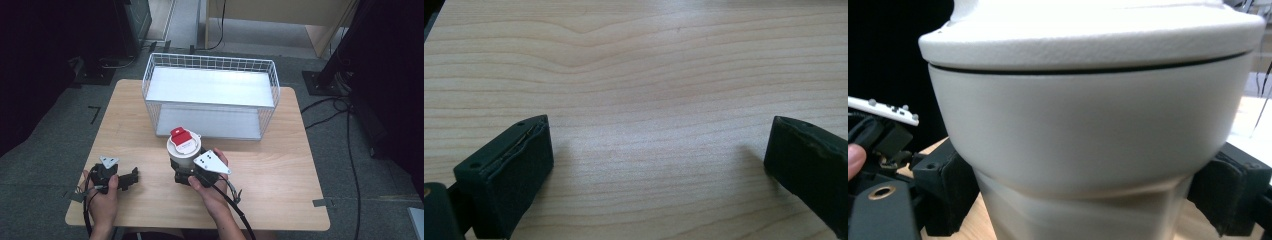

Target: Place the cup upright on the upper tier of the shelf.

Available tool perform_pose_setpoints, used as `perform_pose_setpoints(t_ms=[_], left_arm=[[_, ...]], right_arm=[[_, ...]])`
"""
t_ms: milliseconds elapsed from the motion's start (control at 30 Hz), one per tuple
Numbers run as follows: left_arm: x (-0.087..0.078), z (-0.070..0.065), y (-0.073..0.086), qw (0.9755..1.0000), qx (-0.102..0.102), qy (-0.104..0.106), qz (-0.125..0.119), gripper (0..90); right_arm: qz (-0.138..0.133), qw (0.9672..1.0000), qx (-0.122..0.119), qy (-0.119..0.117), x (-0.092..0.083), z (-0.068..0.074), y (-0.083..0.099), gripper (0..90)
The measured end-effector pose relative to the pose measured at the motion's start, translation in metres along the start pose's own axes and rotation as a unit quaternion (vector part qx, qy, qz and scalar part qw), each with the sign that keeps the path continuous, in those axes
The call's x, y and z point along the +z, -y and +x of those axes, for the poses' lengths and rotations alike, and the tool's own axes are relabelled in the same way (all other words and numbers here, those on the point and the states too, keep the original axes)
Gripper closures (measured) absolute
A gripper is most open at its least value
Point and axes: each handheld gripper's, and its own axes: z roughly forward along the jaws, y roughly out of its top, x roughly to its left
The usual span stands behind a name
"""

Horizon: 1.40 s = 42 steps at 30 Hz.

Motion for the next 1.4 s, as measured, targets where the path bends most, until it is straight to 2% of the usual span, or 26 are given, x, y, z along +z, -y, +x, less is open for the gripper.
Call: perform_pose_setpoints(t_ms=[467,633,833,1067,1400], left_arm=[[0.000,0.000,0.000,1.0000,0.001,0.000,0.001,0.0],[0.000,0.000,0.000,1.0000,0.001,0.000,0.002,0.0],[0.000,0.000,0.000,1.0000,0.001,0.000,0.002,0.0],[0.000,0.000,0.000,1.0000,0.001,0.000,0.001,0.0],[0.000,0.000,0.000,1.0000,0.001,0.000,0.001,0.0]], right_arm=[[-0.037,0.9991,-0.007,0.017,-0.006,-0.010,-0.033,11.8],[-0.065,0.9973,-0.009,0.033,-0.011,-0.021,-0.055,11.8],[-0.081,0.9953,-0.019,0.050,-0.013,-0.032,-0.075,11.8],[-0.096,0.9932,-0.018,0.063,-0.011,-0.044,-0.094,11.8],[-0.118,0.9878,-0.046,0.091,-0.002,-0.057,-0.130,11.8]])
